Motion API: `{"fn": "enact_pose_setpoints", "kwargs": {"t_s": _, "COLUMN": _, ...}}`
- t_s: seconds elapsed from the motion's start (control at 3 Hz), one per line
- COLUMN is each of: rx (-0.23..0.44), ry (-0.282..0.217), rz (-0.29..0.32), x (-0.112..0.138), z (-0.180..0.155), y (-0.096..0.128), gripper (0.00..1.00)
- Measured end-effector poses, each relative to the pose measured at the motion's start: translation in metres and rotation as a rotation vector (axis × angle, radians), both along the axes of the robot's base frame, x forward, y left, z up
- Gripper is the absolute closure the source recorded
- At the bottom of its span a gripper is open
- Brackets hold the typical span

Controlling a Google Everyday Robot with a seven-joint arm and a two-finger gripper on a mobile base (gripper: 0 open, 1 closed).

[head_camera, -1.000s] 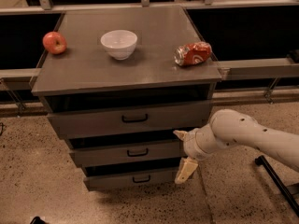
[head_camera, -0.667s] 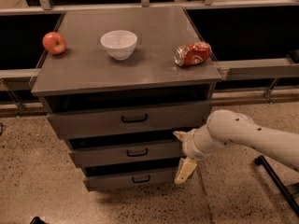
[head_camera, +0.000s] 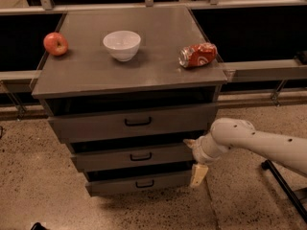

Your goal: Open middle drawer

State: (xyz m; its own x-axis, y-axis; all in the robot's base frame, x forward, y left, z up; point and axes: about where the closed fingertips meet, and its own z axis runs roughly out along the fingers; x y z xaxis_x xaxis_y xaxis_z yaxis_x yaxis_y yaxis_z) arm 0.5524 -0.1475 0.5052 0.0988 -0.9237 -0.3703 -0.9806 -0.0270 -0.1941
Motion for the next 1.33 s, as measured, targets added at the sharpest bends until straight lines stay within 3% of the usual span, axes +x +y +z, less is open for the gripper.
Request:
{"fn": "enact_pose_setpoints", "kwargs": {"t_s": 0.67, "rx": -0.107, "ry": -0.065, "rz": 0.09, "x": 0.039, "z": -0.045, "y": -0.021, "gripper": 0.0}}
{"fn": "enact_pose_setpoints", "kwargs": {"t_s": 1.0, "rx": -0.168, "ry": -0.089, "rz": 0.121, "x": 0.075, "z": -0.07, "y": -0.018, "gripper": 0.03}}
{"fn": "enact_pose_setpoints", "kwargs": {"t_s": 1.33, "rx": -0.172, "ry": -0.097, "rz": 0.123, "x": 0.086, "z": -0.08, "y": -0.016, "gripper": 0.09}}
